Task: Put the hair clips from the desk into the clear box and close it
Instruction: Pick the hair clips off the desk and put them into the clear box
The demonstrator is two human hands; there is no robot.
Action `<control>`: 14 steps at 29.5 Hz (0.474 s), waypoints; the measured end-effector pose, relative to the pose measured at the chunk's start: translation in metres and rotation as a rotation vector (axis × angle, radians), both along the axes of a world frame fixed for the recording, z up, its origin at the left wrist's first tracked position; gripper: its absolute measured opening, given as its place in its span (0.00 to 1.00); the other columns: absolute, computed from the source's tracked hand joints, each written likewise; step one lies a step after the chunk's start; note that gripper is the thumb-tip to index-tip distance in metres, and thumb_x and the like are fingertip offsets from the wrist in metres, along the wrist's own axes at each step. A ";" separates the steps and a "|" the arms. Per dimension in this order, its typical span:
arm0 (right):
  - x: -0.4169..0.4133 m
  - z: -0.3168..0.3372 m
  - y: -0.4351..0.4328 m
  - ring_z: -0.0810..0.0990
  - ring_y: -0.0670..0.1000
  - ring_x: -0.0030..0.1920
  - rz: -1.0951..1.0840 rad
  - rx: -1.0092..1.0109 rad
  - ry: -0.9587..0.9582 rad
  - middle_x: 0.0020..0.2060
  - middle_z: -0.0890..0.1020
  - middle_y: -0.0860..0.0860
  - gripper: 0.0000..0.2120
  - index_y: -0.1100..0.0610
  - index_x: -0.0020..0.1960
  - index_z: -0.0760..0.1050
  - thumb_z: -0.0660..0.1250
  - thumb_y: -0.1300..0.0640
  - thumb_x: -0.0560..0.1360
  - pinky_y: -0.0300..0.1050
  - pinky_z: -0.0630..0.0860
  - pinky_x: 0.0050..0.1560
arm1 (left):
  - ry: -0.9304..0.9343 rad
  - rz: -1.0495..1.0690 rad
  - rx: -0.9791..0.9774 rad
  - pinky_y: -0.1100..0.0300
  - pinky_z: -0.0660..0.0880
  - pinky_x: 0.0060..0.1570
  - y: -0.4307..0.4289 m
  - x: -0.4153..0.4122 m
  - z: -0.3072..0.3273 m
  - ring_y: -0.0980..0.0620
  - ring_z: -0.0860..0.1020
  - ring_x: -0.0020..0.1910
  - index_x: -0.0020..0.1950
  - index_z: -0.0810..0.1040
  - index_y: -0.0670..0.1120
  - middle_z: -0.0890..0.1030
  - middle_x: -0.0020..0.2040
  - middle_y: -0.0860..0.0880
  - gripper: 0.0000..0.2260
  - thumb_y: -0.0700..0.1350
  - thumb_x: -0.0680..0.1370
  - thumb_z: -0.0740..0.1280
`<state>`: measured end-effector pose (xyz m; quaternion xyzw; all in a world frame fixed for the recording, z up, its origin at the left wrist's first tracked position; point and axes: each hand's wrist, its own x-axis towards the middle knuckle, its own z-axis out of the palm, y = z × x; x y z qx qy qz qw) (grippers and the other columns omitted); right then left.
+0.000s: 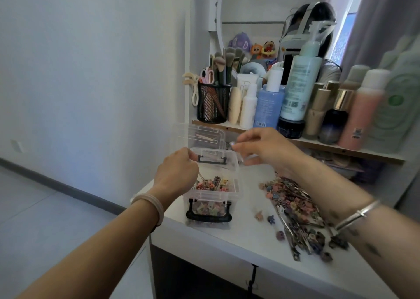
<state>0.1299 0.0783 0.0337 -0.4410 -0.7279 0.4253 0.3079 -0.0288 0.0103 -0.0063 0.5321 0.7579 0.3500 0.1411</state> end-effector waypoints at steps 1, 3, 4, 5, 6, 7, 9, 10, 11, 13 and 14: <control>-0.002 0.004 -0.003 0.77 0.47 0.37 0.044 0.018 -0.048 0.37 0.78 0.50 0.05 0.55 0.42 0.76 0.71 0.57 0.71 0.40 0.79 0.42 | 0.000 -0.002 0.000 0.58 0.65 0.52 0.001 0.001 0.000 0.52 0.68 0.50 0.63 0.72 0.45 0.75 0.63 0.46 0.16 0.37 0.78 0.53; -0.004 0.006 -0.006 0.77 0.47 0.39 0.074 0.064 -0.127 0.37 0.78 0.51 0.05 0.54 0.42 0.77 0.70 0.53 0.72 0.40 0.79 0.44 | 0.000 -0.005 0.000 0.59 0.64 0.52 0.001 0.002 0.000 0.53 0.67 0.50 0.63 0.72 0.45 0.75 0.63 0.46 0.16 0.37 0.78 0.53; -0.002 0.006 -0.004 0.78 0.47 0.39 0.055 0.081 -0.127 0.38 0.78 0.51 0.05 0.54 0.43 0.77 0.69 0.53 0.73 0.39 0.79 0.43 | 0.001 -0.005 0.001 0.59 0.64 0.52 0.002 0.002 0.000 0.52 0.67 0.50 0.63 0.72 0.45 0.75 0.64 0.47 0.16 0.37 0.78 0.53; 0.001 0.006 -0.004 0.78 0.47 0.38 0.030 0.094 -0.125 0.38 0.79 0.51 0.04 0.55 0.43 0.77 0.69 0.54 0.73 0.37 0.79 0.41 | 0.000 -0.005 0.003 0.59 0.64 0.52 0.002 0.001 0.000 0.52 0.67 0.50 0.63 0.72 0.45 0.75 0.64 0.47 0.16 0.37 0.78 0.53; 0.005 0.005 -0.003 0.78 0.46 0.37 0.015 0.103 -0.154 0.38 0.79 0.51 0.03 0.55 0.43 0.76 0.68 0.56 0.74 0.36 0.79 0.39 | -0.001 -0.002 0.003 0.59 0.65 0.52 0.002 0.001 0.000 0.52 0.68 0.50 0.62 0.72 0.45 0.74 0.64 0.47 0.16 0.37 0.78 0.53; 0.010 0.003 -0.002 0.78 0.46 0.35 0.020 0.098 -0.219 0.37 0.79 0.50 0.02 0.55 0.43 0.75 0.68 0.58 0.74 0.36 0.78 0.37 | -0.001 0.000 0.003 0.58 0.65 0.52 0.003 0.001 0.000 0.51 0.68 0.50 0.62 0.73 0.45 0.75 0.63 0.47 0.16 0.37 0.78 0.53; 0.022 -0.005 -0.004 0.78 0.45 0.33 0.089 0.046 -0.414 0.37 0.79 0.50 0.03 0.55 0.43 0.74 0.68 0.60 0.74 0.35 0.78 0.34 | -0.001 0.000 0.003 0.58 0.65 0.51 0.002 0.001 0.000 0.51 0.68 0.50 0.61 0.73 0.45 0.75 0.63 0.47 0.15 0.37 0.78 0.53; 0.027 -0.011 -0.006 0.78 0.45 0.32 0.135 0.023 -0.509 0.39 0.80 0.51 0.03 0.55 0.44 0.75 0.68 0.60 0.73 0.35 0.78 0.33 | -0.001 -0.001 0.003 0.58 0.65 0.51 0.002 0.002 -0.001 0.51 0.68 0.50 0.62 0.73 0.45 0.75 0.63 0.47 0.15 0.37 0.78 0.53; 0.030 -0.016 -0.009 0.78 0.45 0.32 0.178 0.025 -0.597 0.42 0.81 0.52 0.04 0.55 0.46 0.75 0.69 0.60 0.73 0.35 0.78 0.34 | 0.001 -0.002 0.002 0.58 0.65 0.51 0.002 0.003 -0.001 0.51 0.68 0.50 0.62 0.73 0.45 0.74 0.64 0.47 0.16 0.37 0.78 0.53; 0.035 -0.026 -0.013 0.78 0.44 0.37 0.252 0.119 -0.765 0.50 0.81 0.51 0.11 0.55 0.53 0.77 0.71 0.56 0.71 0.36 0.76 0.39 | 0.001 -0.002 0.001 0.57 0.66 0.53 0.001 0.005 0.000 0.50 0.69 0.51 0.62 0.73 0.45 0.74 0.64 0.46 0.16 0.37 0.78 0.53; 0.035 -0.031 -0.015 0.77 0.44 0.40 0.279 0.175 -0.838 0.52 0.81 0.49 0.14 0.54 0.55 0.77 0.71 0.54 0.71 0.36 0.74 0.43 | -0.003 -0.001 0.003 0.57 0.66 0.54 0.001 0.005 0.000 0.49 0.70 0.53 0.62 0.73 0.45 0.74 0.64 0.46 0.16 0.37 0.78 0.53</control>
